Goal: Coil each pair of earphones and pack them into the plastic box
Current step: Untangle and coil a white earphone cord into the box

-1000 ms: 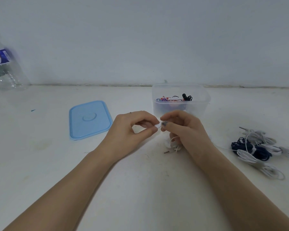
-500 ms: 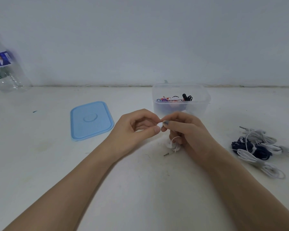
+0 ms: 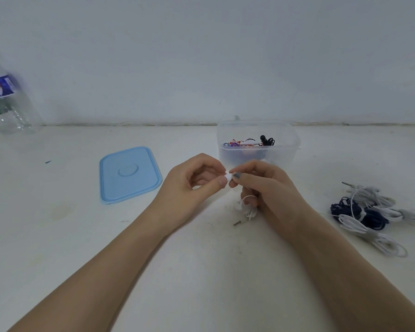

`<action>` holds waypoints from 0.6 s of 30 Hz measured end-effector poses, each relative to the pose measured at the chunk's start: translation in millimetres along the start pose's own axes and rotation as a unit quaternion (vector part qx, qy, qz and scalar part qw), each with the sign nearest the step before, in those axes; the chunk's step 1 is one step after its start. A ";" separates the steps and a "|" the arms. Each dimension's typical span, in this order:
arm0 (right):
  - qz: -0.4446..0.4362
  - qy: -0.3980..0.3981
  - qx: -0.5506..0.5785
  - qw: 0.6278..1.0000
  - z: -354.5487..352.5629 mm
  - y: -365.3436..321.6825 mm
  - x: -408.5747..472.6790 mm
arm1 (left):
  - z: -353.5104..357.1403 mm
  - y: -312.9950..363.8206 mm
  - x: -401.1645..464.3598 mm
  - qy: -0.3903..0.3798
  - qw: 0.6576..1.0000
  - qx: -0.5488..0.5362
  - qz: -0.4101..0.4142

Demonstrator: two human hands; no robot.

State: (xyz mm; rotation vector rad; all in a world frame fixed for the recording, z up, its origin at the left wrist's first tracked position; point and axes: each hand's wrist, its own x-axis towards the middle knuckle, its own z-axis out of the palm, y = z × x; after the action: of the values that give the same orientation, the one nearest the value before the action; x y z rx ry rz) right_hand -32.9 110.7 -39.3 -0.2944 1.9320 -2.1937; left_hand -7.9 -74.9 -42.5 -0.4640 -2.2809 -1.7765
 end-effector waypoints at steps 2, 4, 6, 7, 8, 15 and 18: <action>-0.006 0.016 0.016 1.000 1.8 0.9 0.4 | 1.5 0.7 -0.4 0.024 0.999 0.035 0.011; -0.013 0.040 0.034 0.999 3.3 2.2 1.5 | 2.8 1.3 -2.1 0.043 0.994 0.091 0.050; -0.013 0.055 0.058 0.997 3.5 2.2 2.4 | 4.9 1.1 -4.2 0.015 0.985 0.150 0.080; -0.011 0.056 0.064 0.996 3.6 1.9 2.5 | 6.1 0.3 -4.8 -0.012 0.980 0.178 0.088; -0.009 0.056 0.065 0.996 3.6 1.4 2.2 | 7.2 -0.9 -5.1 -0.038 0.974 0.201 0.095; -0.009 0.043 0.070 0.997 4.1 0.3 1.6 | 6.8 -4.8 -2.6 -0.051 0.968 0.231 0.085; -0.014 0.030 0.072 0.997 4.7 1.4 0.1 | 8.6 -3.9 -3.0 -0.050 0.972 0.220 0.063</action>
State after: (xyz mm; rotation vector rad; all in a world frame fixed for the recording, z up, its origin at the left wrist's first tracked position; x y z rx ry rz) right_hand -31.7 106.1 -40.1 -0.2368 1.7979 -2.3696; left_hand -6.4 -67.8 -49.2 -0.6037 -2.5489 -1.1603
